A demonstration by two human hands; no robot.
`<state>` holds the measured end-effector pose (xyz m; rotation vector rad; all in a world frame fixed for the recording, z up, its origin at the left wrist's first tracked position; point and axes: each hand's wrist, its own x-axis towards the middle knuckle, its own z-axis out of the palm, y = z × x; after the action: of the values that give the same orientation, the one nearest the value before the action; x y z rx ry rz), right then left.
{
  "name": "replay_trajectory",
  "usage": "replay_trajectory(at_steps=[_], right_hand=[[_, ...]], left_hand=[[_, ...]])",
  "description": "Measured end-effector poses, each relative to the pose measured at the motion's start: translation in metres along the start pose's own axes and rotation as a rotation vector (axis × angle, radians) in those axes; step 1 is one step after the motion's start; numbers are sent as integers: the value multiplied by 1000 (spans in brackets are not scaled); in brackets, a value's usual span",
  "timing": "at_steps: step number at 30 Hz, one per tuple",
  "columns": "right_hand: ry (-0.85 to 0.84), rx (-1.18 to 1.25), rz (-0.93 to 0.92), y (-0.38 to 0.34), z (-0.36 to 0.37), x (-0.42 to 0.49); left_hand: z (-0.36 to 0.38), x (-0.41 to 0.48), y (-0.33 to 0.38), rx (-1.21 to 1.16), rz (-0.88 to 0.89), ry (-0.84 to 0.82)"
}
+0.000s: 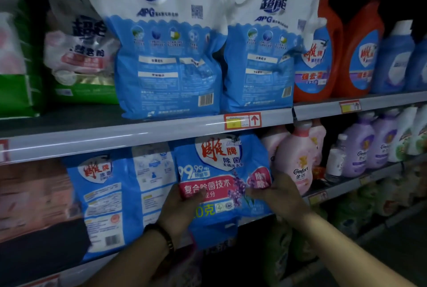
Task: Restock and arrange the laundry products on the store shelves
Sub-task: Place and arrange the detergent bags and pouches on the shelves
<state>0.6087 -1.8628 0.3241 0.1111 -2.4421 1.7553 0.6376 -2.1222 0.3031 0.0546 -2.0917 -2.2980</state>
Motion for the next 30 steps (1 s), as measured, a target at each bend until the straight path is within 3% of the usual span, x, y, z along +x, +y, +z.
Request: replay_trajectory(at_steps=[3,8,14,21,27,30], right_hand=[[55,-98,-25,5,-3,33],[69,-49,-63,11,-6,79],[129,16,29,31,0,132],[244,-132,54,58,19,195],[412,-346,18,59,46,236],[378,-397,61,71,57,251]], left_hand=[[7,17,-5,136,33,-121],[18,59,-4,300,176,-75],[45,102,-13,300,257,152],[61,165,-28,353,287,447],[69,211,-33,415,173,639],[69,226,-43,480,92,591]])
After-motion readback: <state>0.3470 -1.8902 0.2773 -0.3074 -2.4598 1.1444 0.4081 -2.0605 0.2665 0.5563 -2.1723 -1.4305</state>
